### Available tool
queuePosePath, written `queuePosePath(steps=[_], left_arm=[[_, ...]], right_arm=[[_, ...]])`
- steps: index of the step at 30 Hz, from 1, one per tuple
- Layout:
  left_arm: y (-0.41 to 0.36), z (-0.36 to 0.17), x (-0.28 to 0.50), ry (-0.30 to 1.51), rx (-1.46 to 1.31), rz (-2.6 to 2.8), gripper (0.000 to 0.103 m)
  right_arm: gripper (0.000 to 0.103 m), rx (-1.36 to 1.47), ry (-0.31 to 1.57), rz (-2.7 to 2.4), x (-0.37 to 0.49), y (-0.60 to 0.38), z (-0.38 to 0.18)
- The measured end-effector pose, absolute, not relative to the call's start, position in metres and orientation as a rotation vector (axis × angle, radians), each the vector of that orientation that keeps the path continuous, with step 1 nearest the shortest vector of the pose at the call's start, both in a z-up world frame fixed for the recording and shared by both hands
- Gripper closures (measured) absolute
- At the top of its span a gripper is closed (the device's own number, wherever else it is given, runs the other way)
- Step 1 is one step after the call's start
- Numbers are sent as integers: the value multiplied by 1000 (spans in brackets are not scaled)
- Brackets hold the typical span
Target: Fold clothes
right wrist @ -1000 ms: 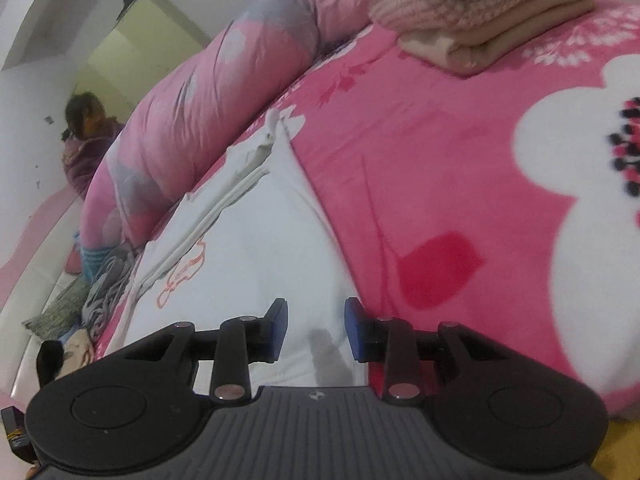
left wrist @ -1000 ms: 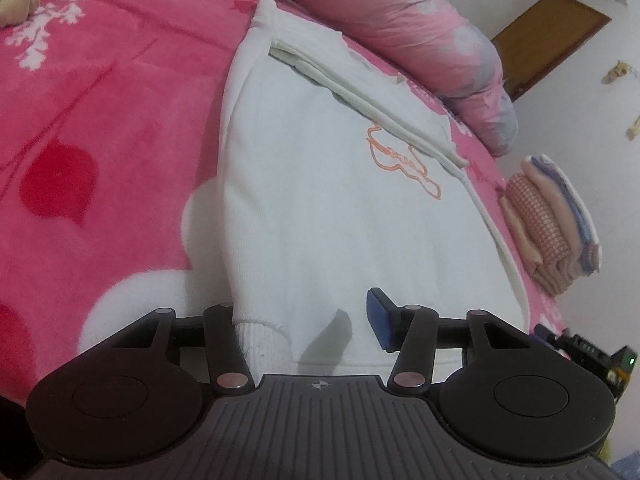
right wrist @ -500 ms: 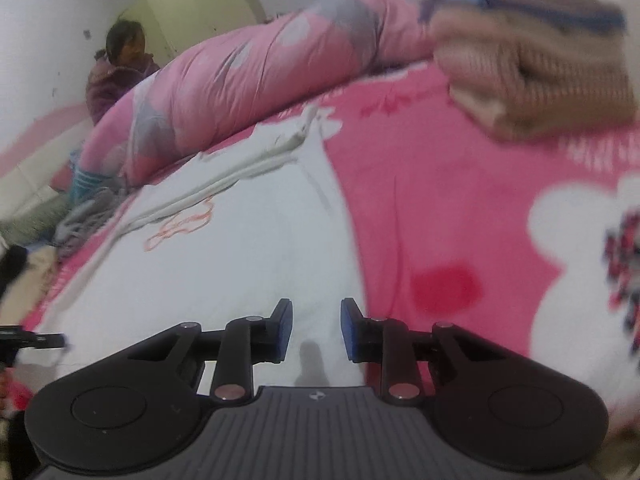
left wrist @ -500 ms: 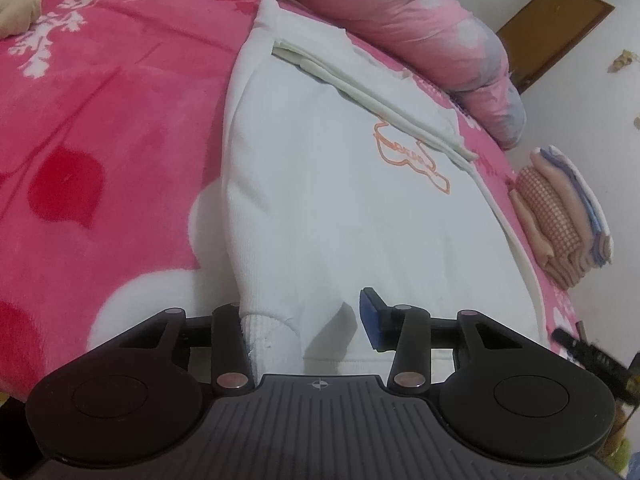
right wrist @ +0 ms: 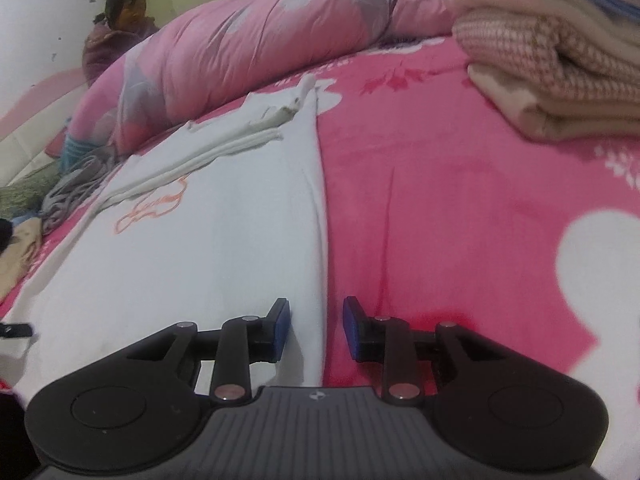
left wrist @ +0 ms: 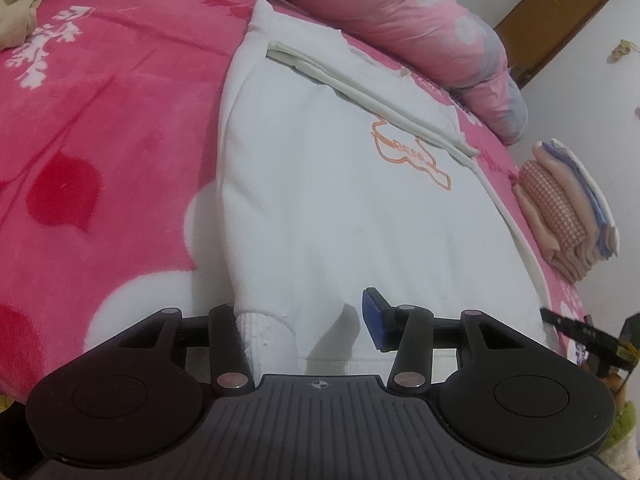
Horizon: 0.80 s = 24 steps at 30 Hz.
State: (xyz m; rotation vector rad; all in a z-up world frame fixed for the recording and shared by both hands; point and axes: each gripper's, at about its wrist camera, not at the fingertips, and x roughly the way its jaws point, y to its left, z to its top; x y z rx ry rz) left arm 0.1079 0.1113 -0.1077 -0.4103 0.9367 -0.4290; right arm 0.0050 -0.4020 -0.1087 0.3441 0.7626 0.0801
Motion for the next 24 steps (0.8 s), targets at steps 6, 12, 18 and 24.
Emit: queuePosePath(steps=[6, 12, 18, 24], left_arm=[[109, -107, 104, 925, -392, -438, 57], [105, -104, 101, 919, -365, -396, 67], [107, -98, 92, 914, -361, -336, 98], [114, -80, 81, 881, -406, -333, 100]], right_arm=[[72, 443, 770, 157, -33, -407, -107], [89, 525, 769, 155, -27, -411, -112], [98, 550, 723, 108, -32, -401, -104], [99, 635, 633, 115, -48, -403, -83]])
